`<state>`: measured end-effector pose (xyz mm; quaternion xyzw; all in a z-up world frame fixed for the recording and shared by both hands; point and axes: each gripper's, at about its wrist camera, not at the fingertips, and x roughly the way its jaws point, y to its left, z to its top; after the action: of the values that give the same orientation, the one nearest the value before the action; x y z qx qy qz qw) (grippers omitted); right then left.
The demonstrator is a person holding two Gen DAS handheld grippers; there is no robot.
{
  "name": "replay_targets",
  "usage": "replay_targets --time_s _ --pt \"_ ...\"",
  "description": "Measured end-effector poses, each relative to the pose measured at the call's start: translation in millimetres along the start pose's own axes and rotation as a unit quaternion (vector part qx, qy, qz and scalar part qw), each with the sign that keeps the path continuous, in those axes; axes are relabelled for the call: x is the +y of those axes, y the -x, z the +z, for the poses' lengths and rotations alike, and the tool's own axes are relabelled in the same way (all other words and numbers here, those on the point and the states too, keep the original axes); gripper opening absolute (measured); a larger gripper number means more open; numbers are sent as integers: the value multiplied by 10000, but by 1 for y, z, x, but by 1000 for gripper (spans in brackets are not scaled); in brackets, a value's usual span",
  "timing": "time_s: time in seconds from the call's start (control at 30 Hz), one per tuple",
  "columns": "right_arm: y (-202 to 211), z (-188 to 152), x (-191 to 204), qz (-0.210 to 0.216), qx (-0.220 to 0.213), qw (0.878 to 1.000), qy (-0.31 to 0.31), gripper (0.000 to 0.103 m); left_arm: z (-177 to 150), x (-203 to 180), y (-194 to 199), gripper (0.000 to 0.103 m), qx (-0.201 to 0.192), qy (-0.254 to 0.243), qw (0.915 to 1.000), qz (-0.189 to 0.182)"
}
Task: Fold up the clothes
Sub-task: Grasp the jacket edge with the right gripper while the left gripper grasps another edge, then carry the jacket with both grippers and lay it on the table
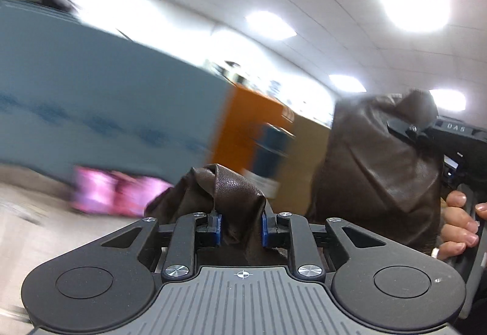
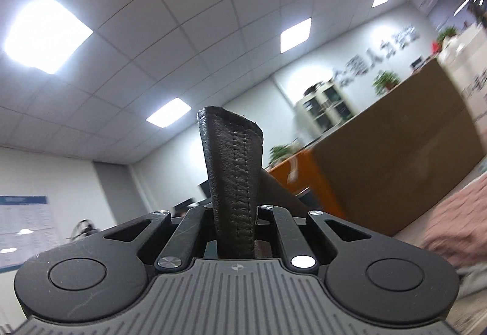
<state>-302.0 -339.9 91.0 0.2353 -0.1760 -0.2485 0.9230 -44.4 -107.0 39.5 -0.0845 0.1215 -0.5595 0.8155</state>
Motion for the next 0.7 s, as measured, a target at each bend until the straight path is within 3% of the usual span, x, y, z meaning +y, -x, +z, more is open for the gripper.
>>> replay_targets --time_s 0.17,0.23,0.37,0.47,0.53,0.57,0.63,0.7 --pt "-20 -30 8 52 510 9981 -356 5 12 29 53 21 -146 -660 9947 773" --pt "-24 -42 5 -38 785 9960 -432 5 6 37 65 21 95 -822 9923 920" --pt "-9 -60 -16 -431 1344 9898 -186 5 -11 53 83 26 864 -717 9900 851" --pt "14 -63 -39 -737 1637 9837 108 5 -21 63 88 45 1350 -600 9856 818" --pt "31 -67 -44 -959 1784 9788 308 9 -21 73 94 63 1258 -451 9855 1050" --pt "36 -68 -47 -1083 1871 9755 413 10 -19 79 95 66 1166 -357 9857 1166" --pt "50 -68 -52 -1263 1971 9708 519 22 -15 90 98 76 999 -48 9871 1249" --pt "62 -65 -60 -1467 1956 9680 571 29 -12 99 97 79 918 240 9879 1227"
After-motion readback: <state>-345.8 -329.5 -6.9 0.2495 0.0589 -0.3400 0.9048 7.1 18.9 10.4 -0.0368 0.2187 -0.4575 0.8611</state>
